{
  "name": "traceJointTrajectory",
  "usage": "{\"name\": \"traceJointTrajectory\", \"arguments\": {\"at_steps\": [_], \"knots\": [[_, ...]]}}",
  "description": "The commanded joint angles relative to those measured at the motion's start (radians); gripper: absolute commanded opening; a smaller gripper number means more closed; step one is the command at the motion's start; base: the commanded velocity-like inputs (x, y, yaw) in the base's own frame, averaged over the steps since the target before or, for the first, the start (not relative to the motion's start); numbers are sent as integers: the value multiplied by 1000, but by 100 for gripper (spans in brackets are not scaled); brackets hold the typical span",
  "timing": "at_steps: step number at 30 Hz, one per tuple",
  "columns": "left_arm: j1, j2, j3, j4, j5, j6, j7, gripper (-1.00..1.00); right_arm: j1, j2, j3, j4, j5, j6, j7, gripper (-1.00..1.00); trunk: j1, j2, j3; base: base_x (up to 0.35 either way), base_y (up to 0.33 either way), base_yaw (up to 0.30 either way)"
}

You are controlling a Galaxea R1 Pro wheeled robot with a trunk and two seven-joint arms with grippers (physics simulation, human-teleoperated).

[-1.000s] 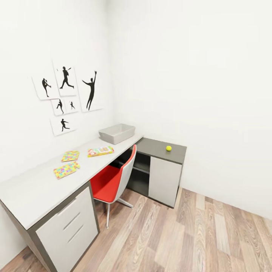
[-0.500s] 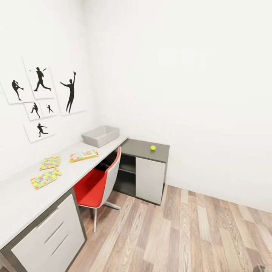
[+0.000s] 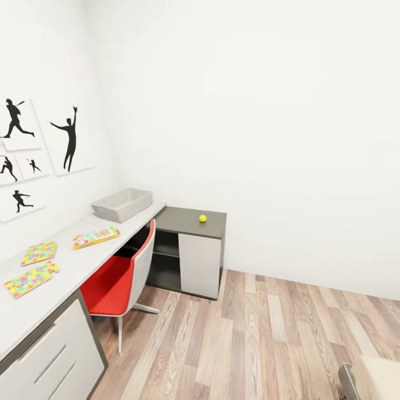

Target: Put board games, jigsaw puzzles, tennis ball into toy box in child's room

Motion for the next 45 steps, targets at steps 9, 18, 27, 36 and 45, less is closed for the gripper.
{"name": "traceJointTrajectory", "arguments": {"at_steps": [9, 18, 27, 36, 45], "knots": [[0, 0, -5, 0, -1, -5, 0, 100, 0, 0, -1, -1, -1, 0, 0, 100, -34, 63, 27, 0, 0, -278], [0, 0, -5, 0, -2, -4, 0, 100, 0, 1, -1, -1, -1, 0, 0, 100, -69, 126, 56, 0, 0, -278], [0, -1, -8, 0, -2, -3, 0, 100, 0, 1, -1, -1, -1, 0, 0, 100, -103, 189, 84, 0, 0, -278], [0, -1, -8, 0, -2, -3, 0, 100, 0, 1, -1, -1, -1, 0, 0, 100, -138, 252, 112, 0, 0, -278], [0, 1, -8, 0, -2, -4, 0, 100, 0, 2, -1, -1, -1, 0, 0, 100, -172, 315, 140, 0, 0, -278]]}}
